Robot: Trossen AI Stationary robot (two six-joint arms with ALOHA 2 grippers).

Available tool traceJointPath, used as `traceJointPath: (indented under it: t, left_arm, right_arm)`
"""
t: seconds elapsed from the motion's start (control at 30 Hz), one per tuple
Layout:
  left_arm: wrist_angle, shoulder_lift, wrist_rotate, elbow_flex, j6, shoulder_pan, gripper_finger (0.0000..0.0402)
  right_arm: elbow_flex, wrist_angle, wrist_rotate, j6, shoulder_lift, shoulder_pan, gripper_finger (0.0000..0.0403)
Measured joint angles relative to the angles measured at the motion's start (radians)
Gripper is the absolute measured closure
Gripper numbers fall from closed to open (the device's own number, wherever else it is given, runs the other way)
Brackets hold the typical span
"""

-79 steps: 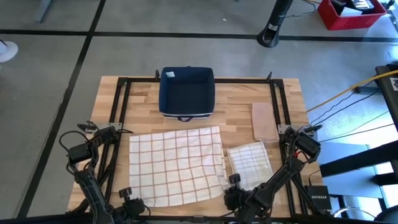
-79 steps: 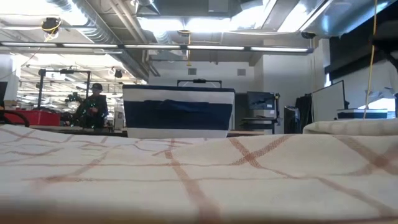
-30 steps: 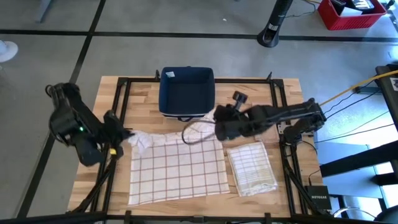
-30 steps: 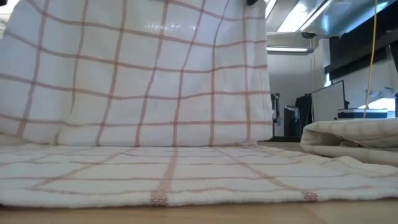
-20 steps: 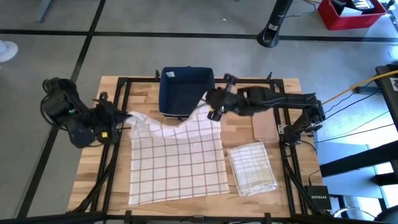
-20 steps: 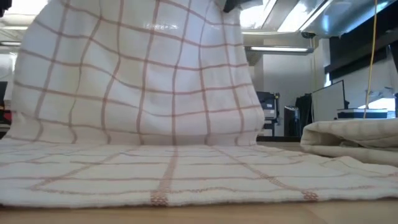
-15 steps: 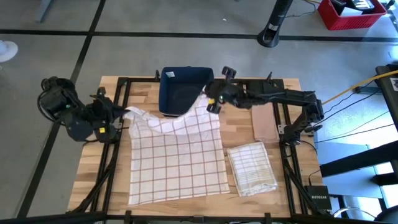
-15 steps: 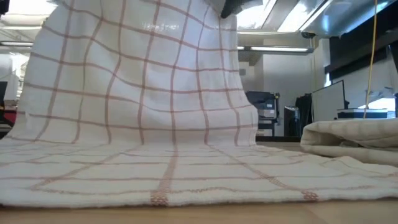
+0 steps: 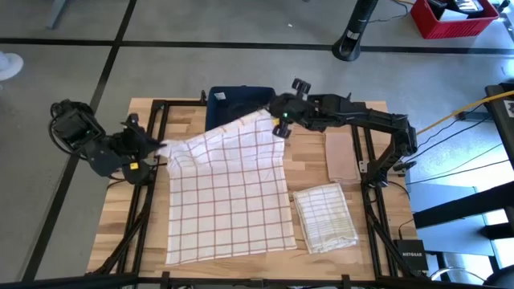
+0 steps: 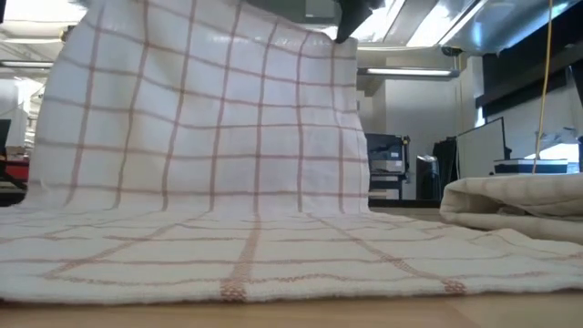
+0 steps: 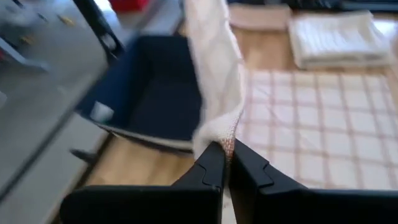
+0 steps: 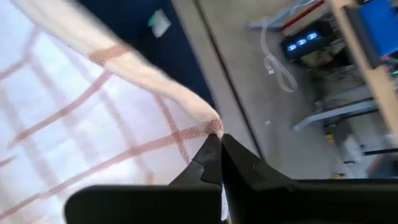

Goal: Fold towel
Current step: Fold the white with brown pattern towel on the table

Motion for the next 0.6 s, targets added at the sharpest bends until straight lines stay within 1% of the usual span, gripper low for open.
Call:
traceJointPath:
  t: [0.1,0.2,0.33,0.47,0.6]
  left_arm:
    - [0.001,0.004,0.097,-0.026,-0.047,-0.001,0.04]
    - [0.001,0.011,0.169,-0.065,-0.094,-0.001,0.04]
    - [0.012,0.025,0.268,-0.129,-0.163,-0.008,0.04]
    - [0.076,0.031,0.342,-0.191,-0.214,-0.049,0.04]
    - [0.148,0.052,0.369,-0.208,-0.257,-0.102,0.04]
  right_arm:
    - [0.0,-0.072,-0.025,0.06,0.0,0.034,0.04]
    - [0.0,-0.146,-0.037,0.125,0.0,0.073,0.04]
    - [0.0,-0.205,-0.107,0.237,0.0,0.139,0.04]
    - [-0.004,-0.22,-0.172,0.317,0.0,0.219,0.04]
    - [-0.051,-0.221,-0.18,0.394,0.001,0.292,0.04]
